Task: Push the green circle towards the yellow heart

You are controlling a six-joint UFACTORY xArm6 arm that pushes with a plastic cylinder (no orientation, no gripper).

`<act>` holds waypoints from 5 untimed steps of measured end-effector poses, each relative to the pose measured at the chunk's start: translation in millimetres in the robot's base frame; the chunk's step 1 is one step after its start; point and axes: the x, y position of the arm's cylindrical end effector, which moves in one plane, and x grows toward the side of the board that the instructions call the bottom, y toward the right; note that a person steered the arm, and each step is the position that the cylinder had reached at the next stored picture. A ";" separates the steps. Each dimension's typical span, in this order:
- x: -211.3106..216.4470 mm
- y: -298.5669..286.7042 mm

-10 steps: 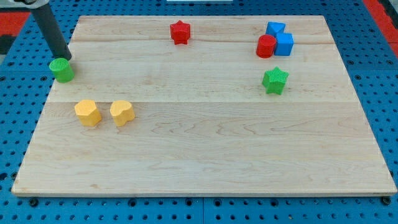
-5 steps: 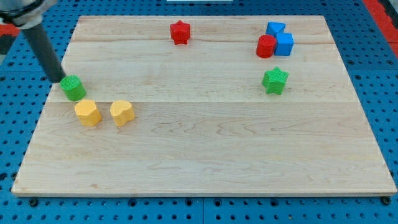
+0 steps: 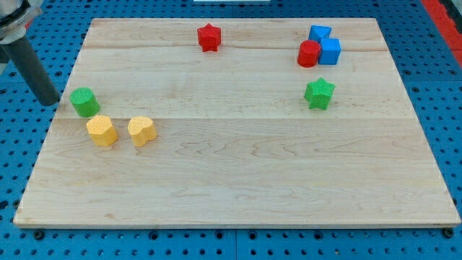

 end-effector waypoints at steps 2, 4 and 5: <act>0.6 63.1; 29.1 54.4; 19.5 96.3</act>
